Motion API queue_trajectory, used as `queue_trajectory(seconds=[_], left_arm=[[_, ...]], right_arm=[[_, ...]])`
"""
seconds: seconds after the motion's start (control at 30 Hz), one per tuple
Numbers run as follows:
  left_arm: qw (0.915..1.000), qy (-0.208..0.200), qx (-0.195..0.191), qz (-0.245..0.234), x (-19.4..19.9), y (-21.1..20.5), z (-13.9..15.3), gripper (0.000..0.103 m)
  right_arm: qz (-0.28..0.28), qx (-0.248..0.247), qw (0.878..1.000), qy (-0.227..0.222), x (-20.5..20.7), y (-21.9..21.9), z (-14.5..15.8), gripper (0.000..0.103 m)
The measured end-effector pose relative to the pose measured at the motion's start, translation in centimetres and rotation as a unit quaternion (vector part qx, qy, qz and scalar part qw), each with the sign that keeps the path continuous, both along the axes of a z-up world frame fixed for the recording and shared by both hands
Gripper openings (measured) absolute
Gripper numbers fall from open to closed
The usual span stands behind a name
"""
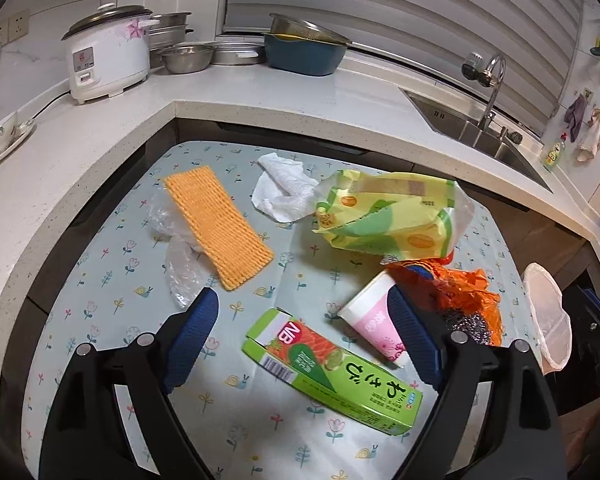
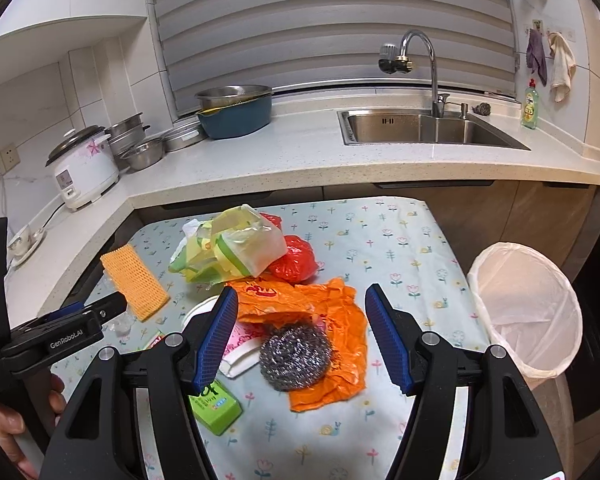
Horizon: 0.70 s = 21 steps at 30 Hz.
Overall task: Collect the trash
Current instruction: 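Move both tools back over the trash pile on the table, then grasp the yellow-green snack bag with the right gripper while the left gripper grasps the clear plastic bag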
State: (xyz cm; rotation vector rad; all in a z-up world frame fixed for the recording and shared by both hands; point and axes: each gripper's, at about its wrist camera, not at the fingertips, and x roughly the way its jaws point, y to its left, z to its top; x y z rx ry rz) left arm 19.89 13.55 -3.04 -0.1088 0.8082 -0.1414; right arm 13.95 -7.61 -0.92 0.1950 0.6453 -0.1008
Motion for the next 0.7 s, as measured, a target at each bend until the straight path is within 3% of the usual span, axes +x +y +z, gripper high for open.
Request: queue_trajectory(seconds=[0.7], left_arm=[[0.9992, 0.012, -0.004, 0.037, 6.2, 4.8, -2.5, 0.086]], right_arm=[[0.017, 0.020, 0.999, 0.041, 14.3, 1.8, -3.2, 0.064]])
